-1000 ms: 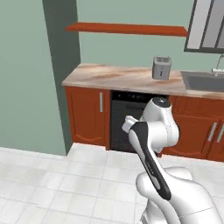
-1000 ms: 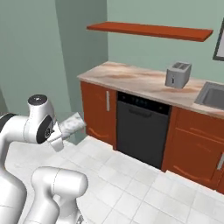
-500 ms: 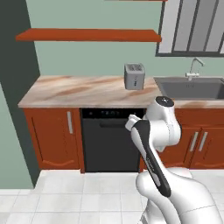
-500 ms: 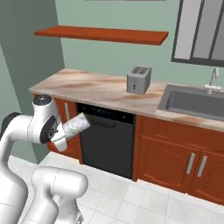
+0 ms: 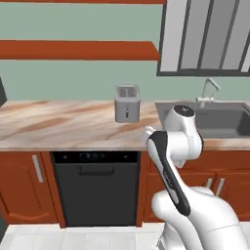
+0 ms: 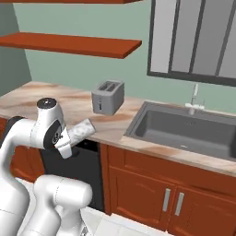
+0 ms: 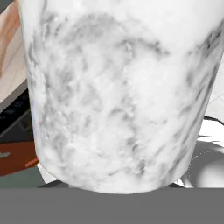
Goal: Restock the sink supplies by placing the sponge and soap dispenser on the counter and next to the sink. Make sure the soap dispenser is upright.
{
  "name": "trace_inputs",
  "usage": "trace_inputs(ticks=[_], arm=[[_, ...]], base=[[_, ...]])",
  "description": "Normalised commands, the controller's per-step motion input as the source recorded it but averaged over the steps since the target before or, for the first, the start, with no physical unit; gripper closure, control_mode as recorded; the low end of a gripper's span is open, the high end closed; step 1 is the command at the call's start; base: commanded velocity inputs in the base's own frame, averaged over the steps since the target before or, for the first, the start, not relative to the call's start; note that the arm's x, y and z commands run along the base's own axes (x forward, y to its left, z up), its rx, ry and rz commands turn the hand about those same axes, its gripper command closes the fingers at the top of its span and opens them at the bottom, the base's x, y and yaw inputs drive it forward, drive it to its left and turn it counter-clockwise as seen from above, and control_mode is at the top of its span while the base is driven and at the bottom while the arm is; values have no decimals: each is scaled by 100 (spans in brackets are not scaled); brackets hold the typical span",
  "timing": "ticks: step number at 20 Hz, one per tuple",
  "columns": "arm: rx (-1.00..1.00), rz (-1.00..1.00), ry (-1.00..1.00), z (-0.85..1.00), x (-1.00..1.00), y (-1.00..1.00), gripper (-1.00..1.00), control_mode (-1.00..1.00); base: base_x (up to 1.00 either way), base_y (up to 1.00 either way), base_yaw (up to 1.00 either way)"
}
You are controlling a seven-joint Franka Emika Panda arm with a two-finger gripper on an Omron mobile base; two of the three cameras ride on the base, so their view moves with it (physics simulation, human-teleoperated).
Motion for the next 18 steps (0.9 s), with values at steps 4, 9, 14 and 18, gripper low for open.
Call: trace_inputs(ticks=[4,9,14,18], arm=[[0,0,0,0,0,0,100,100],[0,0,0,0,0,0,100,100],[0,0,0,0,0,0,100,100],[0,0,0,0,0,0,100,100]], base=[[67,-62,-12],[34,-53,-12],[2,-78,-23],[13,-39,-14]])
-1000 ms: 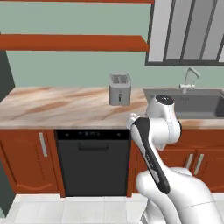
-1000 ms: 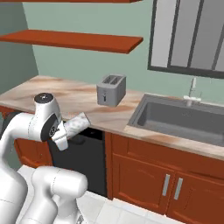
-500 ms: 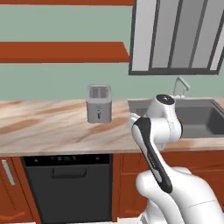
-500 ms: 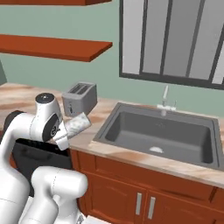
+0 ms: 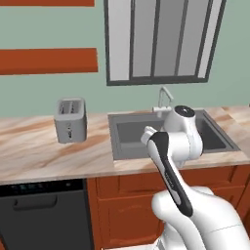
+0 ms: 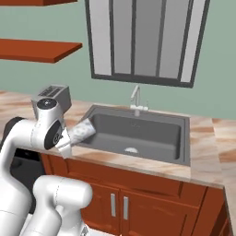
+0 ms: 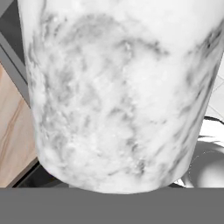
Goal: Restock the sink supplies by placing the sponge and soap dispenser on the counter and next to the sink. Make sure the soap dispenser is upright.
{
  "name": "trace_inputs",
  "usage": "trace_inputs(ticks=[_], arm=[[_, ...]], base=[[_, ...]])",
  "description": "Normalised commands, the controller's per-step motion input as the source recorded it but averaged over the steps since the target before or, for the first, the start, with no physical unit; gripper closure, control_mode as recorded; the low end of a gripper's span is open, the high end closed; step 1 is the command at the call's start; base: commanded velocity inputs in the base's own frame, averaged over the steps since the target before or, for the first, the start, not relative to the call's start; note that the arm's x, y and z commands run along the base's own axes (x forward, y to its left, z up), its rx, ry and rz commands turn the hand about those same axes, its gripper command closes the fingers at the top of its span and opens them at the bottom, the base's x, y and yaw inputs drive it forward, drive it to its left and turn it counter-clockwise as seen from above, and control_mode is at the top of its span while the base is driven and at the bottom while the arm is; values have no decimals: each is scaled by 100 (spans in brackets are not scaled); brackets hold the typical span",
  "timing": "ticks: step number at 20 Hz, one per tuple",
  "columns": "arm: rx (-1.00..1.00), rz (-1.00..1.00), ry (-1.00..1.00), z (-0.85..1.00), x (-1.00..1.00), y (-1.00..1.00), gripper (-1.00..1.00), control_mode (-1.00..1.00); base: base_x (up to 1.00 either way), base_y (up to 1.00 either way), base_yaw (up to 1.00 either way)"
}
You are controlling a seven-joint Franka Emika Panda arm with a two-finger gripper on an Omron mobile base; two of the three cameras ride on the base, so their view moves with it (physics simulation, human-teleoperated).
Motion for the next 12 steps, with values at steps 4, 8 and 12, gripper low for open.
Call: trace_inputs(ticks=[4,8,12], arm=[[0,0,0,0,0,0,100,100],[0,0,0,0,0,0,100,100],[6,-1,4,4,48,-24,100,-100]], base=[[25,-16,-7],[47,-26,-6],[32,-21,-2]])
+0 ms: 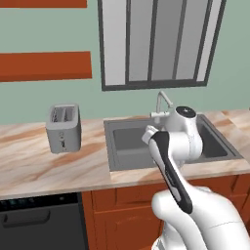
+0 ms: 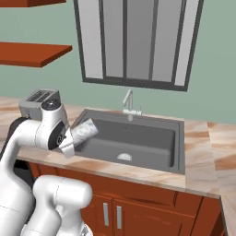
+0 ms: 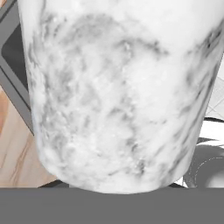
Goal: Restock the sink supplies by placing the sponge and soap dispenser on the counter and next to the sink. Make sure the soap dispenser is upright.
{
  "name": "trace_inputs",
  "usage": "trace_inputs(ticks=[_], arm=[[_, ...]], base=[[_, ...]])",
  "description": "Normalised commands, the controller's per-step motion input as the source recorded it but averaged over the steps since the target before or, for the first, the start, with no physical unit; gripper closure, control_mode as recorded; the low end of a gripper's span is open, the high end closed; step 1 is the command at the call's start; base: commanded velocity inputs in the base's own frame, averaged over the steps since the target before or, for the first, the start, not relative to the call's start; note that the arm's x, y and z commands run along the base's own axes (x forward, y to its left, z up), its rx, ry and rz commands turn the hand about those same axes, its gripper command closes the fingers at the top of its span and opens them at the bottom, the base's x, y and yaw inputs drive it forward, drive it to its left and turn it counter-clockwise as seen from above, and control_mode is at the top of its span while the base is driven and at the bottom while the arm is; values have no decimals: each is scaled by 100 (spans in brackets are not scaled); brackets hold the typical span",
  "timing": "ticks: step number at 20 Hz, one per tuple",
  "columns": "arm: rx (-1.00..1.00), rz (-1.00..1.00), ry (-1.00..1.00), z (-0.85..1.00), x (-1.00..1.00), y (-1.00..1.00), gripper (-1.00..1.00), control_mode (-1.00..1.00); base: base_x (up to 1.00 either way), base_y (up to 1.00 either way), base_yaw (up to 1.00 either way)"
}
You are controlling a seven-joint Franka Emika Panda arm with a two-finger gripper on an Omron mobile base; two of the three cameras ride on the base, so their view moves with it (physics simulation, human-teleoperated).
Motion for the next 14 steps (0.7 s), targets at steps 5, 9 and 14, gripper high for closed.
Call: trace_inputs(ticks=[5,9,14], arm=[[17,0,2,6,42,-91,100,-100],[20,-3,0,26,29,-100,100,-100],[22,-4,7,36,40,-100,100,-100]], base=[[0,0,0],[0,0,0],[0,0,0]])
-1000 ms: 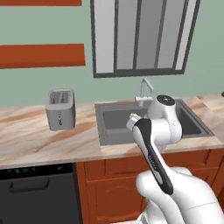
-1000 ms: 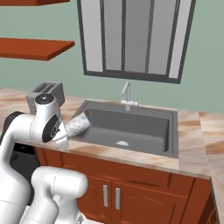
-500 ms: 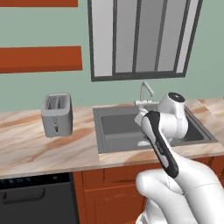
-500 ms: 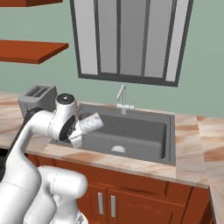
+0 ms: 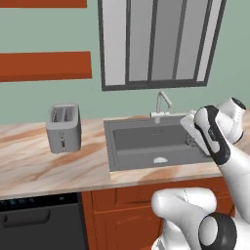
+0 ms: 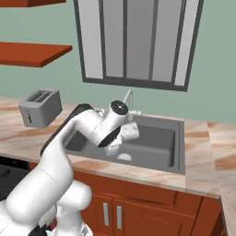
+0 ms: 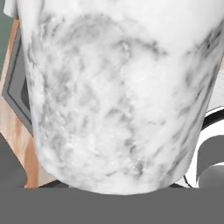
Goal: Restock the sink supplies by placing the sponge and soap dispenser on the counter and next to the sink. Make sure the soap dispenser is upright.
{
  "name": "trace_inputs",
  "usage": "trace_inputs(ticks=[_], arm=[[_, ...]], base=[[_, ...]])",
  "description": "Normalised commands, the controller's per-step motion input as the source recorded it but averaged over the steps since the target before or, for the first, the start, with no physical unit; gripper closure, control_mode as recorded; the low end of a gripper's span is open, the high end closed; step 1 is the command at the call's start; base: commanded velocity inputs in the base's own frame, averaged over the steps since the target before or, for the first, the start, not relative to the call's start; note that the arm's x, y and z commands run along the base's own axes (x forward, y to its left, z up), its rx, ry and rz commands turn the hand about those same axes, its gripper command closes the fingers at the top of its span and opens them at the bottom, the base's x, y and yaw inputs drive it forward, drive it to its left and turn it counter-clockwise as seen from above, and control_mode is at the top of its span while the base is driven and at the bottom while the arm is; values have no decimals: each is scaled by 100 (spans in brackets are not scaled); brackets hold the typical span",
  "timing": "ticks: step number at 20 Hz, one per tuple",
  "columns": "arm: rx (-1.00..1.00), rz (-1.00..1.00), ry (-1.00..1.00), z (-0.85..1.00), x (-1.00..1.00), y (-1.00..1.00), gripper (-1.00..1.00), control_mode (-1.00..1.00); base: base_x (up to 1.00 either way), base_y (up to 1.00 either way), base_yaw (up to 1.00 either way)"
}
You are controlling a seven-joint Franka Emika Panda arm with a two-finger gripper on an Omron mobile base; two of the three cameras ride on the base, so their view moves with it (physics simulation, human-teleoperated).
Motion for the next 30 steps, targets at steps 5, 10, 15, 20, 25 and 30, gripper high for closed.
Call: trace_inputs(ticks=[5,10,15,20,25,30], arm=[[36,0,10,26,34,-100,100,-100],[31,3,11,8,37,-98,100,-100],[24,3,10,0,25,-84,100,-100],[33,1,8,0,25,-76,100,-100],[43,0,1,0,6,-72,100,-100],[44,3,0,2,2,-78,100,-100]], base=[[0,0,0],[0,0,0],[0,0,0],[0,0,0],[0,0,0],[0,0,0]])
